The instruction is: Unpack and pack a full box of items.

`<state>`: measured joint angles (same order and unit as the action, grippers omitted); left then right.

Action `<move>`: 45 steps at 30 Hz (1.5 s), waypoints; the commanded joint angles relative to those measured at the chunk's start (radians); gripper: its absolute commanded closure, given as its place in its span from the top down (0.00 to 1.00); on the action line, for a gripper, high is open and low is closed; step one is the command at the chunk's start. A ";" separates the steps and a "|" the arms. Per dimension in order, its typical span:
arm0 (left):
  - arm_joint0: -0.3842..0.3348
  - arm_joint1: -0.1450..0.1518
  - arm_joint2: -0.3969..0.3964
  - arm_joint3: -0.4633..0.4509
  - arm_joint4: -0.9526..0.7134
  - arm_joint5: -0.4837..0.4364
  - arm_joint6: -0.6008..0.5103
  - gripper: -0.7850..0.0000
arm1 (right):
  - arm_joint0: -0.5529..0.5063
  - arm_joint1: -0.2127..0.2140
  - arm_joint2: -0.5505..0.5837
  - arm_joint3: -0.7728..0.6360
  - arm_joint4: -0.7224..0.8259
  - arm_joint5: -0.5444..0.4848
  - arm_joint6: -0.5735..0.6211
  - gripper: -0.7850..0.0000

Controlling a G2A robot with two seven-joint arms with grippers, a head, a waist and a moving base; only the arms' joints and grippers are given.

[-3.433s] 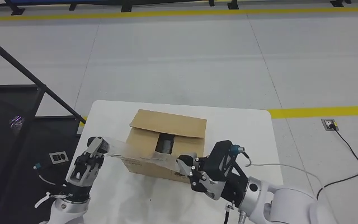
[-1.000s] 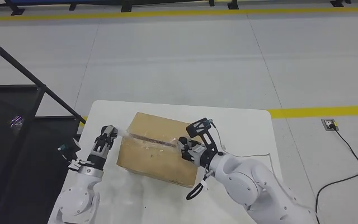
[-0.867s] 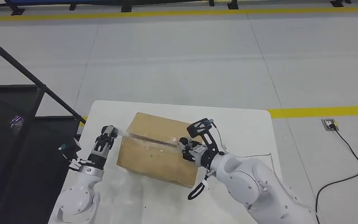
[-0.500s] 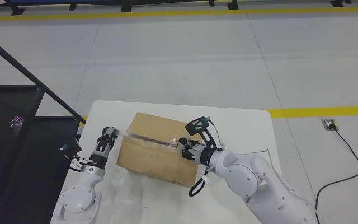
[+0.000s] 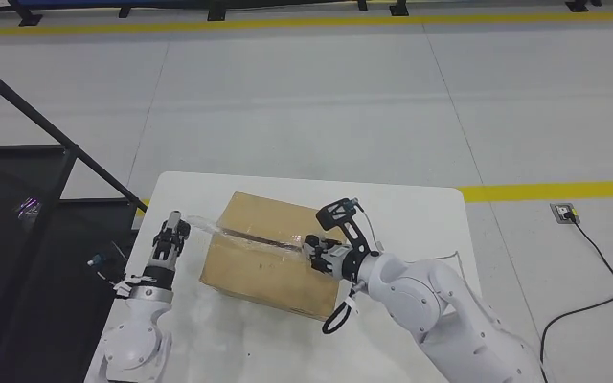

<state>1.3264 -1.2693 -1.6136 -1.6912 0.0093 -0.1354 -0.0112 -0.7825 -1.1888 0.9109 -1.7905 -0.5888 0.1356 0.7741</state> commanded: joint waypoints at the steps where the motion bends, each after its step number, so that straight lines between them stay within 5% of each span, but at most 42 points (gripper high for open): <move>1: 0.026 -0.001 -0.003 -0.053 -0.004 -0.016 0.015 0.44 | 0.001 -0.002 0.000 0.002 0.000 0.000 0.001 0.00; 5: 0.089 0.000 0.007 -0.169 0.023 -0.048 -0.019 0.43 | 0.004 -0.006 -0.001 0.007 -0.002 0.001 0.005 0.00; 9: 0.091 0.001 0.039 -0.193 0.066 -0.048 -0.084 0.45 | 0.006 -0.010 -0.001 0.013 0.002 0.000 0.009 0.00; 19: -0.066 -0.008 0.124 0.027 0.062 0.045 -0.117 0.49 | 0.005 -0.017 0.012 0.025 0.006 -0.009 0.019 0.00; 31: -0.084 -0.009 0.127 0.084 0.073 0.040 -0.127 0.48 | 0.010 -0.023 0.029 0.044 0.025 -0.029 0.044 0.01; 33: -0.083 -0.010 0.133 0.087 0.078 0.038 -0.124 0.48 | 0.012 -0.023 0.035 0.050 0.035 -0.036 0.063 0.25; 45: -0.077 -0.012 0.141 0.088 0.080 0.033 -0.114 0.47 | -0.012 -0.020 0.074 0.056 0.053 -0.046 0.089 0.56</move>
<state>1.2463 -1.2818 -1.4712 -1.5995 0.0912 -0.1008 -0.1259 -0.7882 -1.2102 0.9773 -1.7308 -0.5374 0.0891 0.8657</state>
